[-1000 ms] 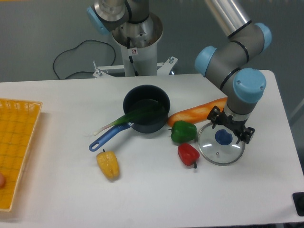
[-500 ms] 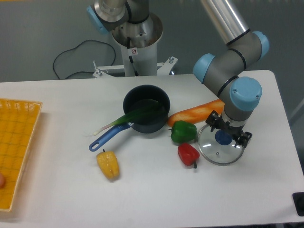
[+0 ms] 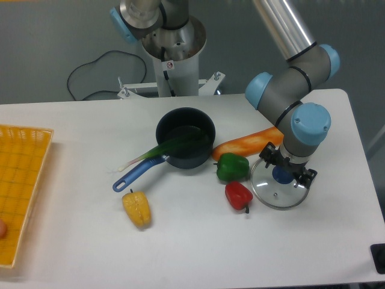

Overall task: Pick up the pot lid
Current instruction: 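Lower the gripper onto the blue knob and close on it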

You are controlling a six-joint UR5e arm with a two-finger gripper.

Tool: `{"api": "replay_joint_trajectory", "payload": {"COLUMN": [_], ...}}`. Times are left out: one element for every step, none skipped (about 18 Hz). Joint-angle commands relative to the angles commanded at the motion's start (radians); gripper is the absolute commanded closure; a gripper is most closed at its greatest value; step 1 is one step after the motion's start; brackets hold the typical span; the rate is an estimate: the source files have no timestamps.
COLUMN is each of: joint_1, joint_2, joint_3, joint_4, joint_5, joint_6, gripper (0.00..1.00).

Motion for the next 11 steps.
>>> {"api": "replay_joint_trajectory", "payload": {"joint_1": [0.000, 0.002, 0.002, 0.003, 0.003, 0.003, 0.006, 0.011, 0.011, 0.012, 0.015], "joint_2": [0.000, -0.002, -0.002, -0.005, -0.006, -0.006, -0.008, -0.008, -0.008, -0.008, -0.008], "joint_3": [0.000, 0.000, 0.000, 0.000, 0.000, 0.000, 0.000, 0.000, 0.000, 0.000, 0.000], "joint_4": [-0.002, -0.002, -0.002, -0.002, -0.002, -0.002, -0.002, -0.002, -0.003, -0.003, -0.003], "joint_5": [0.000, 0.000, 0.000, 0.000, 0.000, -0.003, -0.003, -0.008, -0.015, -0.017, -0.017], "joint_6": [0.000, -0.002, -0.002, -0.003, -0.005, -0.006, -0.006, -0.006, -0.005, -0.005, -0.005], "gripper": [0.00, 0.00, 0.00, 0.00, 0.00, 0.00, 0.00, 0.00, 0.00, 0.00, 0.00]}}
